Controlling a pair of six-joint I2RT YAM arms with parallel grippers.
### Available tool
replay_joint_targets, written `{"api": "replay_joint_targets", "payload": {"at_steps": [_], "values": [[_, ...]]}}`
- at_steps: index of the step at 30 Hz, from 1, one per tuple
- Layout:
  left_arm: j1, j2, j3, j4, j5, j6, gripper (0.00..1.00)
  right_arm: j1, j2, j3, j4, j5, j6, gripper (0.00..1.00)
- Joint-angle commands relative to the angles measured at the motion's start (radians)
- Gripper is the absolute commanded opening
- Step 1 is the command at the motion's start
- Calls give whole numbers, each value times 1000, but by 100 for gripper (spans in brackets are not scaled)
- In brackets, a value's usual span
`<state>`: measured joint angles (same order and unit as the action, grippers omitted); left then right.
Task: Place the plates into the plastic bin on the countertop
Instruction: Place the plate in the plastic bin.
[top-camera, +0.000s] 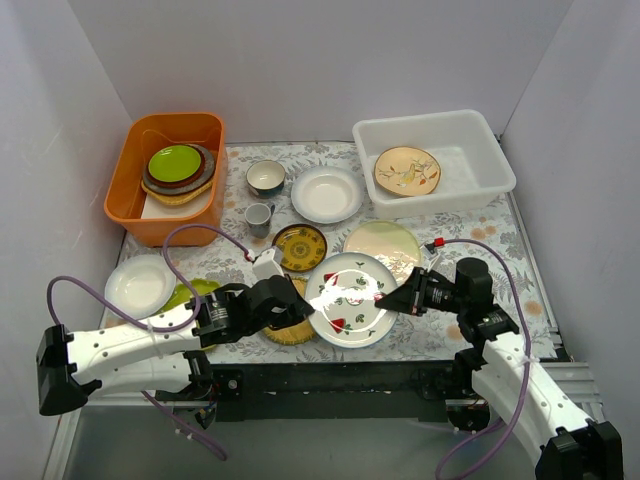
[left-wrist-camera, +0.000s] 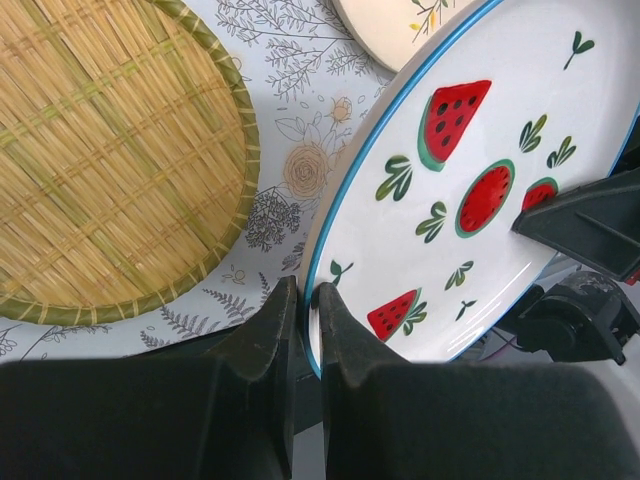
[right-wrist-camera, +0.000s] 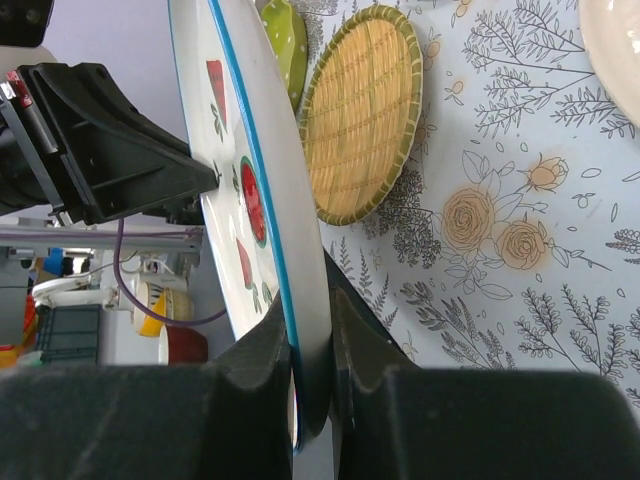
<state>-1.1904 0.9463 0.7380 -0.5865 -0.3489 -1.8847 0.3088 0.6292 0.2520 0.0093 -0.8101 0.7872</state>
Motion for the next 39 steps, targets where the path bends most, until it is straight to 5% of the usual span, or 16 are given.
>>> {"api": "replay_joint_targets", "payload": {"at_steps": [1,5,9,14,17,26,39], "values": [[-11,2,75,179,21,-21,0,12,24,35,3,31,-77,1],[-11,20,92,146,11,-21,2,9,47,73,-8,38,-101,1],[-12,45,103,113,2,-8,27,6,82,116,-52,57,-135,1],[-11,86,116,85,-1,15,77,-5,156,181,-68,66,-170,1],[-11,115,138,60,-5,33,86,-17,197,236,-88,77,-203,1],[3,186,190,-10,-33,119,95,-77,277,348,-130,72,-253,1],[201,301,297,-79,103,532,98,-158,320,521,-216,52,-315,1]]}}
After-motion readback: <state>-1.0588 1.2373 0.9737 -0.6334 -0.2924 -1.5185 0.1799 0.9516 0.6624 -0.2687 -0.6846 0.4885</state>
